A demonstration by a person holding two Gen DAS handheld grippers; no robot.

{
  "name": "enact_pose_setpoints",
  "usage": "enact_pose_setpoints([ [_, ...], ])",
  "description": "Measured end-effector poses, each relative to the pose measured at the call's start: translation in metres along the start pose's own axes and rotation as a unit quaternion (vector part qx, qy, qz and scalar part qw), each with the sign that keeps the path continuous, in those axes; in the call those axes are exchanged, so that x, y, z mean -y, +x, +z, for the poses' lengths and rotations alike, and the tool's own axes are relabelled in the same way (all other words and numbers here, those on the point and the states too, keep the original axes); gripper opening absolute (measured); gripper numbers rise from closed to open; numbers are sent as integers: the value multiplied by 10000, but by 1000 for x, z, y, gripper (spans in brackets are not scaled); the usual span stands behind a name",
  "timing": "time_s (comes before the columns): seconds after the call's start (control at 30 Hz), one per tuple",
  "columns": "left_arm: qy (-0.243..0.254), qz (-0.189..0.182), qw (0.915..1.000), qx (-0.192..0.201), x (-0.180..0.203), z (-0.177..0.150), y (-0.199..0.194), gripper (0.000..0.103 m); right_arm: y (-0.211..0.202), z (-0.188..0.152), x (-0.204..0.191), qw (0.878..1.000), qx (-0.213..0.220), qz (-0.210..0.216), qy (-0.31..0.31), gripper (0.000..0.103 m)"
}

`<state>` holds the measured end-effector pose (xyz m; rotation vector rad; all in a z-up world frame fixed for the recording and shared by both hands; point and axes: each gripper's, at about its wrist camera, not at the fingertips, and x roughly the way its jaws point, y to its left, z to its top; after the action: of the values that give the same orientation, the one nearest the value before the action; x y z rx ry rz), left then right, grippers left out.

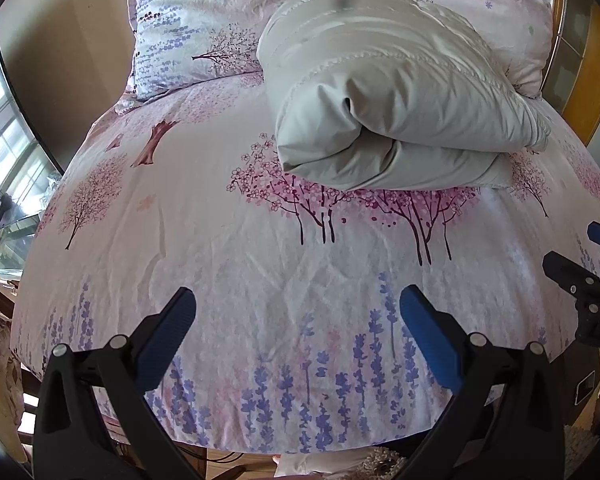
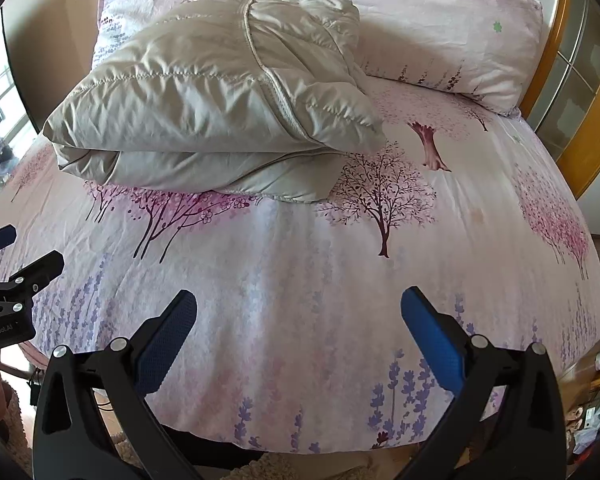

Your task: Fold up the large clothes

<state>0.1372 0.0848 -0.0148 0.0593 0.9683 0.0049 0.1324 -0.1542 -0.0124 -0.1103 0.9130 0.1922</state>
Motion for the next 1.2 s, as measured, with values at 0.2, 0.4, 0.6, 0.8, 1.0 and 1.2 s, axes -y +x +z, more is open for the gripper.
enact_pose_setpoints([
  [0.2, 19, -4, 10000, -45, 3, 1, 2, 101, 1, 1, 2, 10000, -1, -25, 22, 102],
  [0.4, 22, -20, 10000, -64, 5, 1, 3, 101, 2, 0, 1, 10000, -28, -23, 50, 102],
  [0.6, 17, -33, 10000, -69, 5, 1, 3, 101, 2, 1, 1, 10000, -34, -25, 51, 102],
  [0.8, 7, -57, 10000, -73, 4, 2, 4, 101, 3, 1, 0, 10000, -45, -28, 67, 102],
  [1.0, 11, -68, 9999, -78, 4, 3, 4, 101, 4, 2, 1, 9999, -59, -22, 84, 102],
  [1.2, 1, -72, 9999, -86, 4, 3, 4, 101, 4, 2, 0, 9999, -59, -25, 85, 102],
])
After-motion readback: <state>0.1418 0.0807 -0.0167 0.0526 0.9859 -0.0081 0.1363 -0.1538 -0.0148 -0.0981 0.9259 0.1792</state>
